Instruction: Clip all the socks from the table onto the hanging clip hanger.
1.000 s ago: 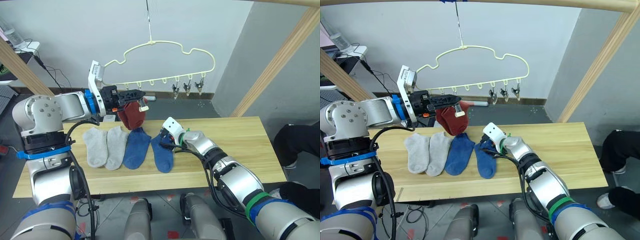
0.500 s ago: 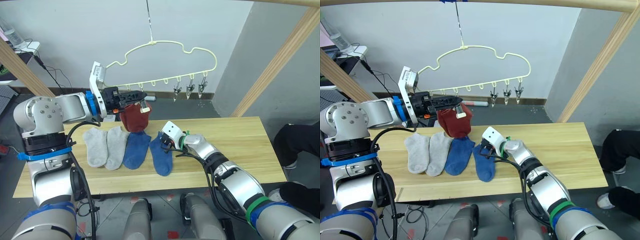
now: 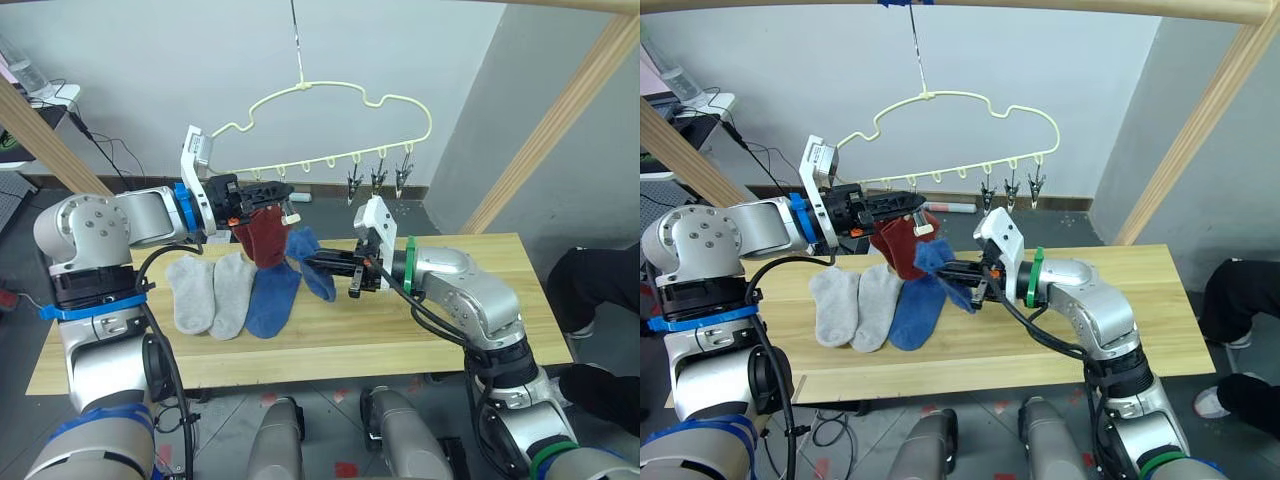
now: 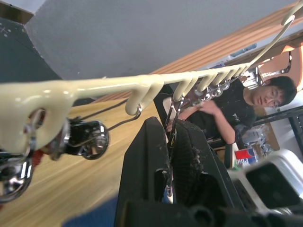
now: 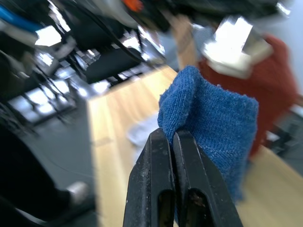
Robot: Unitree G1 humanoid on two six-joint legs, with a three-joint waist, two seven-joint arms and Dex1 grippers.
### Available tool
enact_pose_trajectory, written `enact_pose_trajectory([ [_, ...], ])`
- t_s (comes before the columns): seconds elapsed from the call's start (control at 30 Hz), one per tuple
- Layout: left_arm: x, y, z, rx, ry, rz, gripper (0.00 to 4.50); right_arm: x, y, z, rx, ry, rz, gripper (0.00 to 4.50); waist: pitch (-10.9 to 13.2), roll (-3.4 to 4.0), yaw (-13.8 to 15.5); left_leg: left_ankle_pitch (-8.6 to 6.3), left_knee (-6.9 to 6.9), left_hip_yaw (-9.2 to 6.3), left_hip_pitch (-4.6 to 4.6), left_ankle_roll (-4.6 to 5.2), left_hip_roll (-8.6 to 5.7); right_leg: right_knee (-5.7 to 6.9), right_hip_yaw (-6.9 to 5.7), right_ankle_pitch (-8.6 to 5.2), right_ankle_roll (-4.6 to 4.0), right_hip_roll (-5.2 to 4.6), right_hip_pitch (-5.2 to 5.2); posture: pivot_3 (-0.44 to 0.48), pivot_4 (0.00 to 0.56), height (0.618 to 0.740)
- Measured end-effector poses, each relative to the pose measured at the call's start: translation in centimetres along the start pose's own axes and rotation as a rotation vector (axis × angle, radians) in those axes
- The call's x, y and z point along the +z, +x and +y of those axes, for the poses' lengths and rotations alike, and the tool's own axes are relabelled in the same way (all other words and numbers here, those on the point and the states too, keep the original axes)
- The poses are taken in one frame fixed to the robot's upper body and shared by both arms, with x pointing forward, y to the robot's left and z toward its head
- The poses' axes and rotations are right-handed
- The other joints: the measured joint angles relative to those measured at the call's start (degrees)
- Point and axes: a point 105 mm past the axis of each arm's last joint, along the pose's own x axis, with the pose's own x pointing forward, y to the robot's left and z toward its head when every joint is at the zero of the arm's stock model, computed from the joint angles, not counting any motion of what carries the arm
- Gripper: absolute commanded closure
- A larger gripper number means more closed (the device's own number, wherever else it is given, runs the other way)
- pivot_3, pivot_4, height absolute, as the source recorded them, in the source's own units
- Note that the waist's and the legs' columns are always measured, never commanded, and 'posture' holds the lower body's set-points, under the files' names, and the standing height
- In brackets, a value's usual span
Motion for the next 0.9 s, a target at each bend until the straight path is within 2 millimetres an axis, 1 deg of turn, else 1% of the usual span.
enact_pose_trajectory([
  [0.07, 0.2, 0.1, 0.0, -0.003, -0.005, -0.003, 4.41, 0.0, -0.1, 0.3, 0.006, 0.014, 0.009, 4.47, 0.0, 0.0, 0.11, 0.0, 0.02, 0.02, -0.03, 0.0, -0.04, -0.03, 0.0, 0.0, 0.0, -0.02, 0.01, 0.005, 0.278, 0.74],
  [0.23, 0.2, 0.1, 0.0, -0.007, -0.014, -0.003, 4.41, -0.3, -0.4, 0.2, -0.012, 0.029, 0.026, 4.47, 0.0, 0.0, 0.08, -0.01, -0.02, 0.11, -0.09, 0.0, -0.06, -0.17, 0.05, 0.0, 0.01, -0.05, -0.02, -0.001, 0.268, 0.74],
  [0.43, 0.2, 0.3, -0.2, -0.025, -0.024, 0.005, 4.41, -0.7, -0.4, -0.6, -0.05, 0.014, 0.039, 4.47, 0.0, -0.01, 0.07, -0.01, -0.08, 0.09, -0.1, 0.0, -0.06, -0.18, 0.03, -0.01, 0.01, -0.05, -0.03, -0.002, 0.258, 0.74],
  [0.6, 0.1, 0.4, -0.3, -0.031, -0.027, 0.007, 4.41, 0.0, -0.2, -1.2, -0.067, -0.014, 0.026, 4.47, -0.01, -0.02, 0.07, -0.01, -0.08, 0.07, -0.1, 0.0, -0.06, -0.18, 0.01, -0.01, 0.02, -0.05, -0.03, -0.001, 0.255, 0.74],
  [0.77, 0.0, 0.4, -0.4, -0.037, -0.028, 0.009, 4.41, 0.1, -0.1, -1.8, -0.078, -0.019, 0.024, 4.47, -0.01, -0.01, 0.07, -0.01, -0.12, 0.09, -0.11, 0.0, -0.06, -0.23, 0.02, 0.0, 0.01, -0.05, -0.03, -0.002, 0.255, 0.74],
  [0.9, 0.0, 0.4, -0.4, -0.04, -0.03, 0.013, 4.41, 0.6, 0.0, -2.0, -0.081, -0.038, 0.014, 4.47, -0.01, -0.02, 0.07, -0.01, -0.14, 0.08, -0.11, 0.0, -0.06, -0.24, 0.01, -0.01, 0.01, -0.05, -0.03, -0.004, 0.257, 0.74],
])
